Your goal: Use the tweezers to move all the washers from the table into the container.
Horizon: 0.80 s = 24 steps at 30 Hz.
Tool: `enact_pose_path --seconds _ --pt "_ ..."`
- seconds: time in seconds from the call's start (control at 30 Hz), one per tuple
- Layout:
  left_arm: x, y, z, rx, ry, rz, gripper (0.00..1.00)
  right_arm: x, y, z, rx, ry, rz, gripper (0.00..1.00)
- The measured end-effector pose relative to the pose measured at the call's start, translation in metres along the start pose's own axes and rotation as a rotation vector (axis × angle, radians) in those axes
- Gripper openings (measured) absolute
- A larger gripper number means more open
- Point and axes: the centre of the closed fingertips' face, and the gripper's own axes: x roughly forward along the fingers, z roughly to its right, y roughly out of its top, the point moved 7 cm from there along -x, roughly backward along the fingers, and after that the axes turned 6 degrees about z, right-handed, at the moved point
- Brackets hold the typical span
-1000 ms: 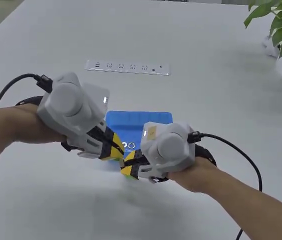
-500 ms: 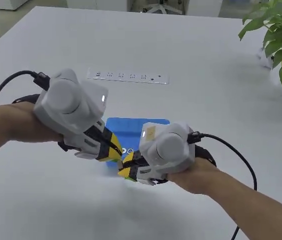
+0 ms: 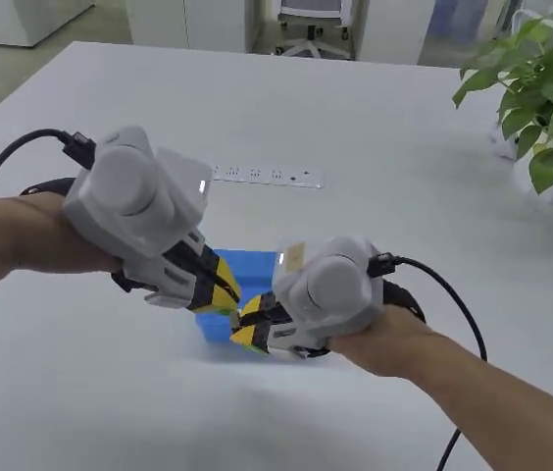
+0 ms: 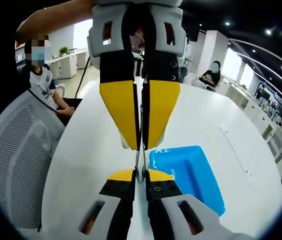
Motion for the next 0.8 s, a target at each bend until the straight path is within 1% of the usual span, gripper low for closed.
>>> enact_pose_path --seconds 0.1,0.37,0.57,0.8 --pt "-0.001 0.002 -0.003 0.007 0.006 0.003 0.06 -0.002 0.001 0.004 -0.008 -0.007 -0.002 0.09" --pt "0.001 0.005 -0.02 0.02 0.02 0.012 0.06 -0.005 0.0 0.022 -0.015 -0.024 -0.006 0.09" --pt "0.006 0.004 -0.03 0.026 0.016 0.011 0.06 -0.004 -0.006 0.033 -0.011 -0.026 -0.009 0.09" --pt "0.015 -0.001 -0.044 0.027 0.008 0.013 0.06 -0.001 -0.014 0.044 -0.003 -0.025 -0.017 0.09"
